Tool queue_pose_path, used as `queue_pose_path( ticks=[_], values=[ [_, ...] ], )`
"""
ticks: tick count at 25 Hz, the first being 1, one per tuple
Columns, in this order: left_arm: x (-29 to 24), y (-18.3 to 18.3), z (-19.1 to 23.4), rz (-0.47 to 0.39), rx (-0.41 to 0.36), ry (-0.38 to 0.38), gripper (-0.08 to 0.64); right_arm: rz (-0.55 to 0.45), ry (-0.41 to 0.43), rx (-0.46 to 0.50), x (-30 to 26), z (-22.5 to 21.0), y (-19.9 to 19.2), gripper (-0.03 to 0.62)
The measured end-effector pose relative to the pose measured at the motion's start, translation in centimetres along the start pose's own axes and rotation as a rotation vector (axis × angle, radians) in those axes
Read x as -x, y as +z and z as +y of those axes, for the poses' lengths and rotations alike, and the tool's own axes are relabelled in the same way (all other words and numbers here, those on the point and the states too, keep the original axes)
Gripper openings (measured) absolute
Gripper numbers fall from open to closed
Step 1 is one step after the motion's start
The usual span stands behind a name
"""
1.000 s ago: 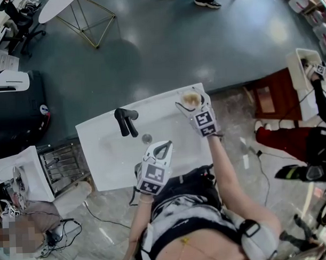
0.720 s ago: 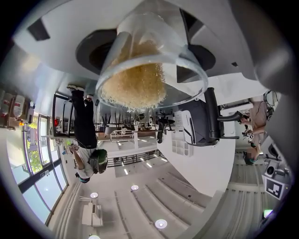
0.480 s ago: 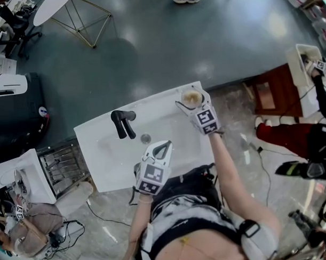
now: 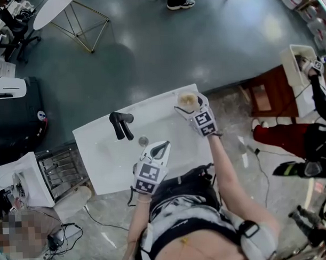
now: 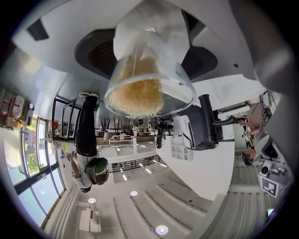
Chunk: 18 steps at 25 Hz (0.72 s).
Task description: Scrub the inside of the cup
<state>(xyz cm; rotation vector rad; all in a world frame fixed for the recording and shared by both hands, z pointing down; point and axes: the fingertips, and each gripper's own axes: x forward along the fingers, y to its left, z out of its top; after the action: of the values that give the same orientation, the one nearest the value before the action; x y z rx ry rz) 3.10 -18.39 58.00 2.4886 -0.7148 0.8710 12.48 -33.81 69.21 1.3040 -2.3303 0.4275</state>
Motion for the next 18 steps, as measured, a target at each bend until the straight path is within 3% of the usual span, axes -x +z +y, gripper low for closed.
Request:
queue_pose_path(
  ticks=[11, 18],
  values=[
    [1.2, 0.2, 0.0, -0.046, 0.041, 0.036, 0.0, 0.028, -0.021, -0.051, 4.4, 0.7, -2.2, 0.44],
    [2.1, -0.1, -0.2, -0.087, 0.087, 0.055, 0.0, 0.053, 0.015, -0.049, 6.7, 2.4, -2.9, 0.437]
  ],
)
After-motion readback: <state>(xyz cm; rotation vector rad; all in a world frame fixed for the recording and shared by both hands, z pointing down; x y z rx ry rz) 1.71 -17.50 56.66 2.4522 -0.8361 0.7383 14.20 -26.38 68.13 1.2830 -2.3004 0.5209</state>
